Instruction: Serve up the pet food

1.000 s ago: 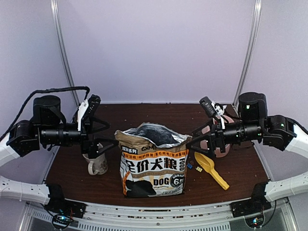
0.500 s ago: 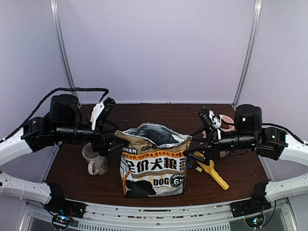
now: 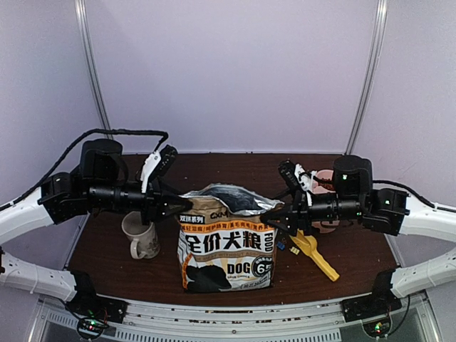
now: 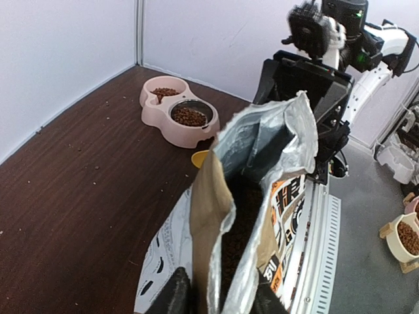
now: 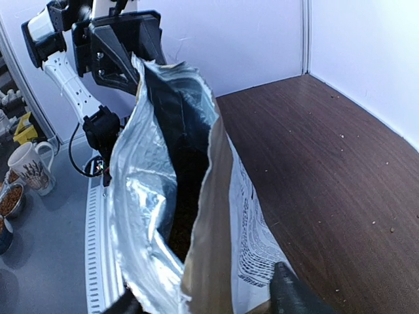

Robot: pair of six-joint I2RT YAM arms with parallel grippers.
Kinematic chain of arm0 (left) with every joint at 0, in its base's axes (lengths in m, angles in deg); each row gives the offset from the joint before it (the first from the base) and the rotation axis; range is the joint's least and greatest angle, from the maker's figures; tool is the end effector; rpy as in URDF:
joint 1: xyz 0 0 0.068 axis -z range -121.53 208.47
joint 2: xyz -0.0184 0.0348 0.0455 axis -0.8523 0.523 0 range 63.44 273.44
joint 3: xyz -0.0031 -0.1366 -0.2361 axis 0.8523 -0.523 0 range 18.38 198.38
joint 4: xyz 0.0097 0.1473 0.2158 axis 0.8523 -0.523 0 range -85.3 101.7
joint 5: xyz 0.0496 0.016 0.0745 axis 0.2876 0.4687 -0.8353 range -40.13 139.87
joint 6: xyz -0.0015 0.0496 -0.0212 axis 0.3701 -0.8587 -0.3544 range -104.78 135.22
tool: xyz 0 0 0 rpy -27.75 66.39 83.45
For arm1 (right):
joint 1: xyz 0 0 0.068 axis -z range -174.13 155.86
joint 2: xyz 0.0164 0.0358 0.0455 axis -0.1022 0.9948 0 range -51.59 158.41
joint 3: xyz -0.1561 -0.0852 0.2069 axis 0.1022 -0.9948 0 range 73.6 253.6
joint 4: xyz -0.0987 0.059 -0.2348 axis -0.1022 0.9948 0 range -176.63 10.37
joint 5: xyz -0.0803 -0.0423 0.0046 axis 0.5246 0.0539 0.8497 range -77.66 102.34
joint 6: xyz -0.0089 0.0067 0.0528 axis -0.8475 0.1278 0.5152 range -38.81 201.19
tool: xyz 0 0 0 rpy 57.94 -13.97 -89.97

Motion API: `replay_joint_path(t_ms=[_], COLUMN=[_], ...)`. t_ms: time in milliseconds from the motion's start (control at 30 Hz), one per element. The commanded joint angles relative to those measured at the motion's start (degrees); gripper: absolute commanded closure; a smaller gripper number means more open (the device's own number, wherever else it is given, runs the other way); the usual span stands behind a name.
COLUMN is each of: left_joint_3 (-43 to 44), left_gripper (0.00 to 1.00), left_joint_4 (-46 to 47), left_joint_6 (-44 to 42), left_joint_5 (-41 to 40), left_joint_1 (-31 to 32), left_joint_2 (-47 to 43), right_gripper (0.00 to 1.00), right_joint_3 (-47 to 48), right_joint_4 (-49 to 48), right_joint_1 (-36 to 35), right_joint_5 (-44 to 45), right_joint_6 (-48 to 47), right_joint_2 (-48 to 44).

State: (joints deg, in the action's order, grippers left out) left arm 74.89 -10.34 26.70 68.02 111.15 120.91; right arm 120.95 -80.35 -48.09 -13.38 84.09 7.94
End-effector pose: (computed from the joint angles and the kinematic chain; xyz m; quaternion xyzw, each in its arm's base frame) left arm 0.1265 -0.1844 0.3497 0.3712 0.7402 -0.4010 0.3919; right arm 0.1280 0.2022 0.3144 -0.4583 0.6578 0.4300 0.4151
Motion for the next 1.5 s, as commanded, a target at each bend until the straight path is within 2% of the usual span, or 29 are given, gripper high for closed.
replay_joint_path(t_ms=[0, 67, 133, 267, 367, 533, 667, 700, 800, 867, 933, 1000, 1033, 1167, 1267, 1467], left_joint_3=[1.3, 3.1, 5.9, 10.8, 12.2, 13.4, 11.6, 11.2, 10.6, 10.5, 10.3, 10.0, 9.6, 7.0, 4.2, 0.8], left_gripper=[0.85, 0.99, 1.0, 1.0, 1.0, 1.0, 1.0, 1.0, 1.0, 0.93, 0.73, 0.57, 0.46, 0.28, 0.22, 0.2], left_joint_4=[2.5, 1.2, -1.2, -6.0, -8.7, -11.8, -9.2, -8.6, -7.1, -6.1, -5.2, -4.8, -4.7, -3.8, -2.8, -0.6], left_joint_6=[-0.5, -1.3, -2.7, -6.0, -7.5, -9.3, -9.1, -9.0, -8.9, -8.6, -8.2, -8.2, -8.2, -7.5, -6.6, -4.4], left_joint_5=[0.9, 1.4, 2.1, 5.6, 11.9, 19.0, 22.0, 22.1, 21.6, 21.8, 21.3, 20.2, 19.6, 17.5, 16.3, 15.5], left_joint_1=[-0.8, -1.4, -2.0, -4.0, -7.9, -10.7, -10.7, -10.7, -10.7, -10.7, -10.6, -10.6, -10.7, -10.6, -10.6, -10.6], left_joint_2=[0.5, 0.5, 0.5, -0.1, -0.9, 1.2, 4.4, 5.0, 6.4, 6.7, 6.3, 5.7, 5.4, 3.8, 2.2, 1.5], right_gripper=[0.59, 0.74, 0.99, 1.0, 1.0, 1.0, 1.0, 0.97, 0.77, 0.63, 0.46, 0.35, 0.33, 0.24, 0.2, 0.17], right_joint_3=[-0.4, 1.0, 3.9, 8.0, 7.4, 2.5, 1.0, 1.2, 4.2, 7.3, 11.5, 15.2, 16.9, 24.4, 29.4, 38.2], right_joint_4=[-4.1, -2.6, 1.6, 9.2, 10.9, 8.4, 6.9, 7.3, 10.0, 13.2, 16.5, 20.2, 21.9, 27.8, 30.8, 35.8], right_joint_1=[0.3, 0.3, 0.4, 1.0, 2.7, 4.4, 4.4, 4.4, 4.3, 4.3, 4.2, 3.6, 3.1, -0.3, -2.9, -5.9], right_joint_5=[1.3, 1.1, 1.1, 2.2, 3.0, 2.4, 0.9, 0.5, -0.5, -1.0, -1.5, -1.0, -0.2, 3.0, 5.0, 8.6], right_joint_6=[0.8, 0.5, -0.2, -0.9, 0.1, 3.2, 5.0, 5.1, 4.5, 3.3, 1.9, 0.2, -0.6, -3.9, -5.9, -10.5], right_joint_2=[-0.7, -1.3, -2.0, -4.9, -8.4, -12.4, -9.9, -9.0, -6.2, -4.3, -2.6, -0.6, 0.4, 5.3, 9.9, 18.2])
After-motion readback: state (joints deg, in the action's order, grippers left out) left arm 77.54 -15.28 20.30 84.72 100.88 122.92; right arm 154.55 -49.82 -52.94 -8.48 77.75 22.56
